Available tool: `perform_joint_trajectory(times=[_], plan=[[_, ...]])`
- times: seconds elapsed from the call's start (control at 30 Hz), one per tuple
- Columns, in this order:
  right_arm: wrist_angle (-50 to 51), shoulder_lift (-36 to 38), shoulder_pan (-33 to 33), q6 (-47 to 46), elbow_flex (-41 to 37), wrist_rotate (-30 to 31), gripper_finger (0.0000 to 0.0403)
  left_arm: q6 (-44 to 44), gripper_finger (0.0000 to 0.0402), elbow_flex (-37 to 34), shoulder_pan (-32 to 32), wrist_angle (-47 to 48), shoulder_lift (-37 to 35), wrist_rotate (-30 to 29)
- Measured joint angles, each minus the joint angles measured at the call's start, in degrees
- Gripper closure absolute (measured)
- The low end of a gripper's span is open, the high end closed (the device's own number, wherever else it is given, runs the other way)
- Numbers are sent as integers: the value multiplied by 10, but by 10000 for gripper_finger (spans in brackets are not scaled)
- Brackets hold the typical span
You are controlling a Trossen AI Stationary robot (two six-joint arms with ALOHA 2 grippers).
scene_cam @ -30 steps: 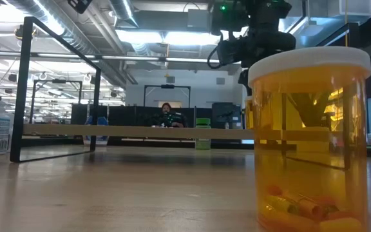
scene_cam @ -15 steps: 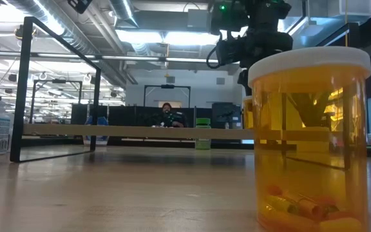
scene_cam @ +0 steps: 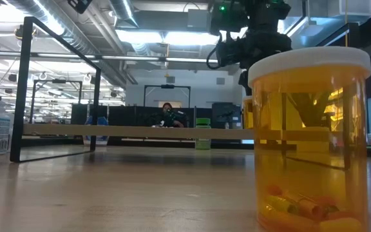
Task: Pick and place medicine bottles onto shelf by color
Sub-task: Put the top orange pill bottle on the shelf
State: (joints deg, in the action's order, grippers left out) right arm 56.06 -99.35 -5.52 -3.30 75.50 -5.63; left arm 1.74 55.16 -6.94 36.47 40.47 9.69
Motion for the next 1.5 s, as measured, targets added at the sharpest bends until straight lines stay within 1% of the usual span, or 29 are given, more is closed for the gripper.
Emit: perform_joint_trajectory(times=[0.3,0.43,0.53,0.73,1.17,1.33,1.5], plan=[[0,-1,-1,-7,-1,0,116,0,376,0,0,0,0,0],[0,-1,-1,-6,0,0,102,0,376,0,0,0,0,0],[0,0,-1,-7,0,-9,100,0,376,0,0,0,0,0],[0,0,-1,1,0,-59,99,0,376,0,0,0,0,0],[3,1,0,23,1,-59,99,0,376,0,0,0,0,0],[8,1,0,23,1,-33,99,0,376,0,0,0,0,0],[13,1,0,21,1,-30,99,0,376,0,0,0,0,0]])
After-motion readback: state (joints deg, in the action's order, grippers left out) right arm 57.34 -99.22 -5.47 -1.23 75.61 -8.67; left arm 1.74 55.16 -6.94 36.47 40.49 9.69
